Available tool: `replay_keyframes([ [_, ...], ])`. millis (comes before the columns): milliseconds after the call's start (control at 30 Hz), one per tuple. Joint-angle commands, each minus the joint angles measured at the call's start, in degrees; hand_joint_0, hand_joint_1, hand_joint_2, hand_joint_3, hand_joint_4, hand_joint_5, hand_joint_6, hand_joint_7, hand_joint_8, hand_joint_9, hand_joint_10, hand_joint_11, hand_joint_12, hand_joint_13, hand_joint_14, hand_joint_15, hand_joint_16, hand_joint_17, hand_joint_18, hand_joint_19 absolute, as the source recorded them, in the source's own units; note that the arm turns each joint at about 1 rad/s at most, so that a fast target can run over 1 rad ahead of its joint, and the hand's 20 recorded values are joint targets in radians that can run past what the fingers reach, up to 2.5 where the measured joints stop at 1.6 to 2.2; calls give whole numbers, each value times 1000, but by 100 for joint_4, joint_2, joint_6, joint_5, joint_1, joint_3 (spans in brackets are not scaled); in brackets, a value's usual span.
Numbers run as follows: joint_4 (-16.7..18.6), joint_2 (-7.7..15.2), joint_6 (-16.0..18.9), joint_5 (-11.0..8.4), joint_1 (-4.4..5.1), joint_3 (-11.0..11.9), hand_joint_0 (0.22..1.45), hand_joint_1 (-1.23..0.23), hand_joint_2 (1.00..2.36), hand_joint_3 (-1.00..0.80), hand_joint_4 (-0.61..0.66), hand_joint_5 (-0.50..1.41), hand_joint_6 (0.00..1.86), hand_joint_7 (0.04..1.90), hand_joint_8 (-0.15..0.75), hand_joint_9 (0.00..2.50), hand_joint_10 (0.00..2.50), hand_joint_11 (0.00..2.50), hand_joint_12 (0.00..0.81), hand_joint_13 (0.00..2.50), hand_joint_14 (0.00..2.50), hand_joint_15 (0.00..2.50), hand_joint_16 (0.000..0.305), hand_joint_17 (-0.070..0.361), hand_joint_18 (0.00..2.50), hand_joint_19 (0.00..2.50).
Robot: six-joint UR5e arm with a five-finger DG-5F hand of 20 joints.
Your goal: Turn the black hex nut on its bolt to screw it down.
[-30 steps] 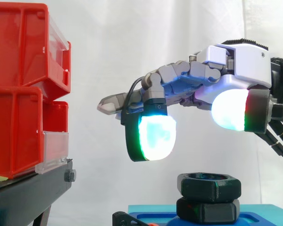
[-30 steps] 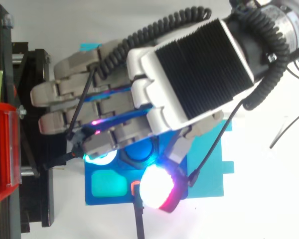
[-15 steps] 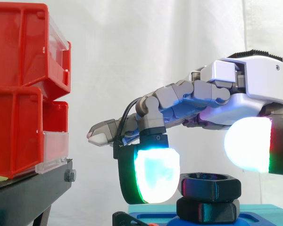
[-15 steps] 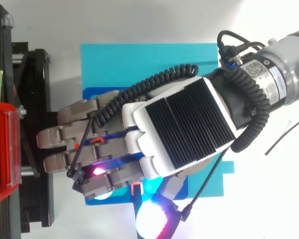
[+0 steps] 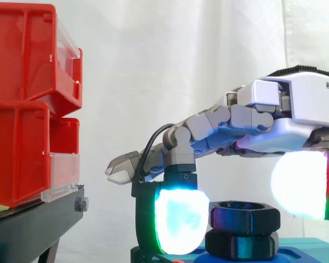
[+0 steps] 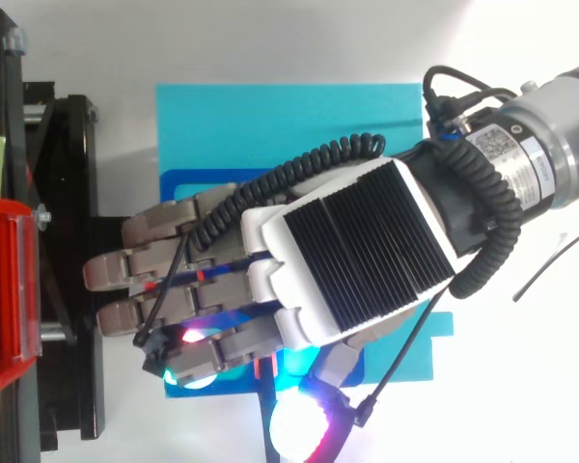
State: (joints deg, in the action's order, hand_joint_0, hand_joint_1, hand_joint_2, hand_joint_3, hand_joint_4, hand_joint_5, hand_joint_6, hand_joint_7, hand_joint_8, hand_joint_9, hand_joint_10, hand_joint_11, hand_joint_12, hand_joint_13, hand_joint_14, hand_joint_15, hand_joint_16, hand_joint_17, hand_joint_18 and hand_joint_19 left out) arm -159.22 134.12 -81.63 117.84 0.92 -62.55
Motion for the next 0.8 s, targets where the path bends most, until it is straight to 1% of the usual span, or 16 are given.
replay_keyframes([
  [0,-66,0,-99,37,-39,-3,491,-280,1000,-500,90,-84,503,1123,155,353,0,0,328,284,0,0,55,124,240,335],
  [200,-66,0,-143,99,-92,-3,489,-275,1000,-500,92,-75,501,1290,172,358,0,0,331,288,0,0,55,124,243,334],
  [267,-74,0,-160,134,-109,-3,488,-275,1000,-500,90,-74,500,1319,172,358,0,0,332,288,0,0,55,124,244,333],
  [333,-74,0,-187,143,-118,-3,488,-275,1000,-500,93,-79,523,1298,174,362,0,0,333,291,0,0,55,124,243,337],
  [367,-74,0,-204,160,-144,-3,487,-275,1000,-500,95,-80,533,1287,175,361,0,0,333,291,0,0,55,124,244,337],
  [533,-74,0,-222,178,-188,-3,486,-274,1000,-500,111,-87,561,1253,179,363,0,0,333,293,0,0,55,123,250,336],
  [733,-57,0,-257,204,-259,-3,486,-275,1000,-500,124,-89,573,1223,183,362,0,0,333,293,0,0,54,122,244,335],
  [767,-74,0,-275,222,-285,-3,486,-275,1000,-500,119,-89,574,1224,184,364,0,0,333,292,0,0,54,122,243,335],
])
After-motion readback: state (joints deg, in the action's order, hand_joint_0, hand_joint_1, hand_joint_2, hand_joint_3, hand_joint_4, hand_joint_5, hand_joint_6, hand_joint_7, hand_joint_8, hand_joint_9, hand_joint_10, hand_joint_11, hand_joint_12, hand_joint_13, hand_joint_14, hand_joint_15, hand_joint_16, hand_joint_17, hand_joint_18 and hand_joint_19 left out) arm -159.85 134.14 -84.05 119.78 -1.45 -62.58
